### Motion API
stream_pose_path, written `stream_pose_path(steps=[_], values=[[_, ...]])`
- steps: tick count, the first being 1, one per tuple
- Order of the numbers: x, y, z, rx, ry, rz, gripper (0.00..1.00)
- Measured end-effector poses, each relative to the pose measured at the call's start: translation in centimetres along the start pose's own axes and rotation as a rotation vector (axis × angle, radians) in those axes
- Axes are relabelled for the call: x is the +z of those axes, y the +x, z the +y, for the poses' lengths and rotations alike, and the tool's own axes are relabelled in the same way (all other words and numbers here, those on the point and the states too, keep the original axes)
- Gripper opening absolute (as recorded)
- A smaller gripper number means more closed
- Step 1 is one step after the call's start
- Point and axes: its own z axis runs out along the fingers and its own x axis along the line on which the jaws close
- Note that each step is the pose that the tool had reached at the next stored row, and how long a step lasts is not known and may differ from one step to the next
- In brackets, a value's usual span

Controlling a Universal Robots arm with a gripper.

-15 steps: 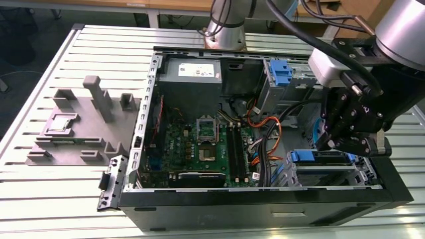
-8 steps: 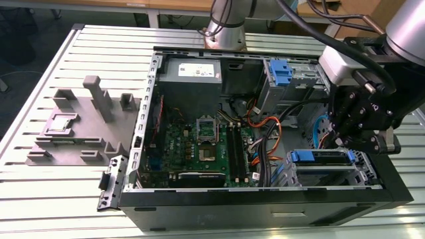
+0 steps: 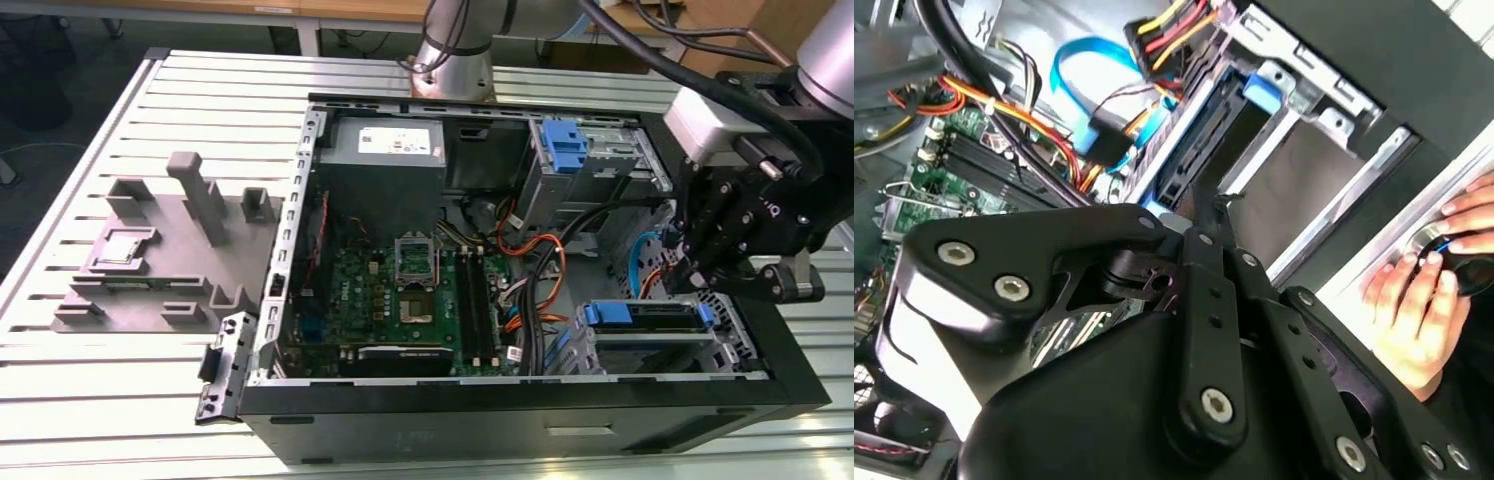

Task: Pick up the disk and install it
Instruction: 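Insert the first disk wire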

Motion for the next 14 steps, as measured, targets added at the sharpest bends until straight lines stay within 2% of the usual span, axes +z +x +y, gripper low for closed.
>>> stream_pose_path(steps=[2,5,9,14], values=[[0.01,-0.07,-0.26,0.000,0.0000,0.0004,0.10],[0.00,-0.09,-0.28,0.000,0.0000,0.0004,0.10],[-0.42,-0.10,-0.29,0.000,0.0000,0.0003,0.10],[-0.45,-0.11,-0.29,0.000,0.0000,0.0020,0.10]])
